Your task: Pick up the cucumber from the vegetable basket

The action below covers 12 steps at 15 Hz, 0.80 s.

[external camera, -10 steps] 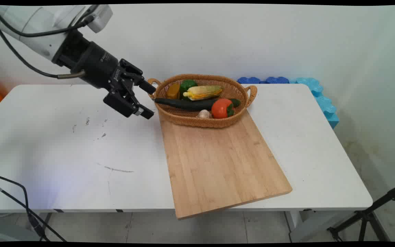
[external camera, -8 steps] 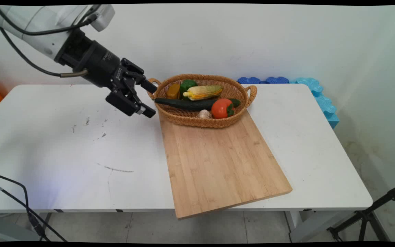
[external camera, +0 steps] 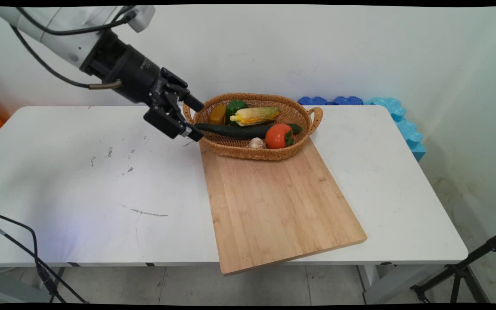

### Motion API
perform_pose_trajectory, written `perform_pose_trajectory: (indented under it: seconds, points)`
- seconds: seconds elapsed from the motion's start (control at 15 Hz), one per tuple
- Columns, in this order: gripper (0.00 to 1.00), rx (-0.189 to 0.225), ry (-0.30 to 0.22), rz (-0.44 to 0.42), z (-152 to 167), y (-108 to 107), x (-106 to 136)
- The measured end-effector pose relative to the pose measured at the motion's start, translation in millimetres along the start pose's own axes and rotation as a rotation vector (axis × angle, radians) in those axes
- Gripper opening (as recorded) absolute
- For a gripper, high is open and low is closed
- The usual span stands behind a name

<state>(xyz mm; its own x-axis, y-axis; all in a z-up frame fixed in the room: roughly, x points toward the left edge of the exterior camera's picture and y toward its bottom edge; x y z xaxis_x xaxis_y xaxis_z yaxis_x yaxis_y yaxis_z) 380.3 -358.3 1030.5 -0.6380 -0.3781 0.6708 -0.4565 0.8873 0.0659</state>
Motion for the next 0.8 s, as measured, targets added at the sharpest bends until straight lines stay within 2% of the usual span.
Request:
perform_pose_trajectory:
  seconds: [0.27,0.47,0.8]
  points:
    - [1.00,0.009,-0.010,0.000,4,-11,11]
    - [1.00,0.030,-0.019,-0.001,9,-28,22]
    - [1.00,0.087,-0.047,-0.009,23,-62,31]
